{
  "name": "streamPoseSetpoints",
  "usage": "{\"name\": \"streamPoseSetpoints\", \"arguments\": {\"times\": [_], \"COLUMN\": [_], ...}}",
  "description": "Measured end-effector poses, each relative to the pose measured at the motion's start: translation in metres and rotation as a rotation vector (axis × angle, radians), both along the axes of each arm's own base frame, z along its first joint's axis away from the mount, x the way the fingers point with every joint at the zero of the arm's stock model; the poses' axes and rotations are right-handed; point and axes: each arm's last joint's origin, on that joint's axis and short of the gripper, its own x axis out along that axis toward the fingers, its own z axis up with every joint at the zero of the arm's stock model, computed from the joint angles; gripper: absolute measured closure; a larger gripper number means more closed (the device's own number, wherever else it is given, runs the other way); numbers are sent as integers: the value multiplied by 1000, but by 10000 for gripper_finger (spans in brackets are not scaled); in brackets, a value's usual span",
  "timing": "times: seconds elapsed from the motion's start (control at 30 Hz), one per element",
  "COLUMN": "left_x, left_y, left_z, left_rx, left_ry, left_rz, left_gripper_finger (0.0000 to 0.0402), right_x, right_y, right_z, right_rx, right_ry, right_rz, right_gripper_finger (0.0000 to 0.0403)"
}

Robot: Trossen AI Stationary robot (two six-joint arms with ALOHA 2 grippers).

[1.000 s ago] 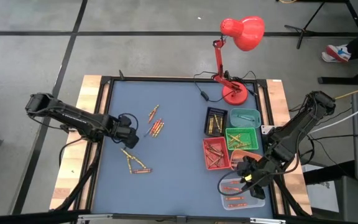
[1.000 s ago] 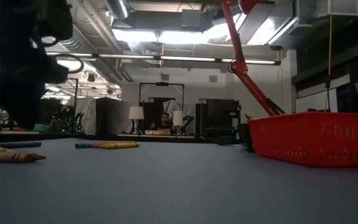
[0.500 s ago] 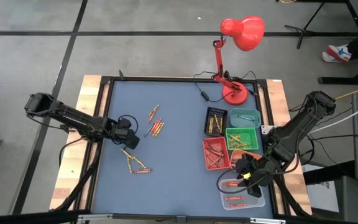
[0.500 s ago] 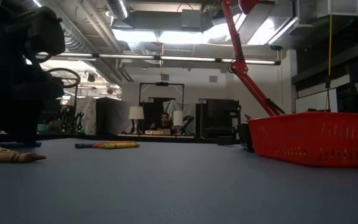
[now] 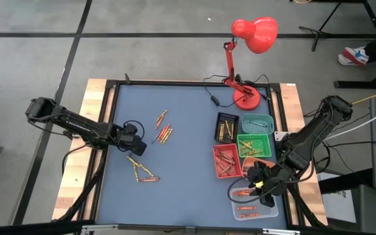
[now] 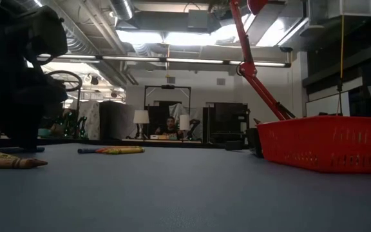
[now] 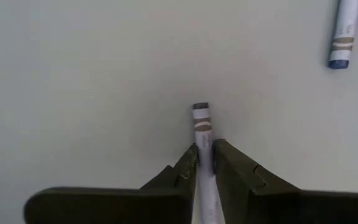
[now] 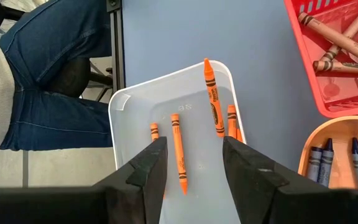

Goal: Sort crayons
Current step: Put the blue crayon into the orange bin

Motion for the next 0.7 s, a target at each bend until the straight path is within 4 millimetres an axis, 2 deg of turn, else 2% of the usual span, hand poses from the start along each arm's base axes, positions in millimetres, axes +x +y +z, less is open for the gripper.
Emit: {"name": "streamPoseSetpoints", "arguments": {"times": [0.43, 0.57, 0.7], "left_x": [3, 9, 24], "left_y": [0, -1, -4], "left_z": [0, 1, 8], "left_rx": [-16, -34, -49], "left_ry": [-44, -105, -272], "left_rz": [51, 50, 11], "left_gripper_finger": [384, 385, 385], "right_x": [2, 4, 6], "right_y": [-2, -4, -6], "right_z": [1, 1, 2], "right_rx": [-49, -99, -154], "right_ry": [-61, -121, -186], "right_rz": [-55, -111, -174], "right_gripper_finger": [249, 249, 249]}}
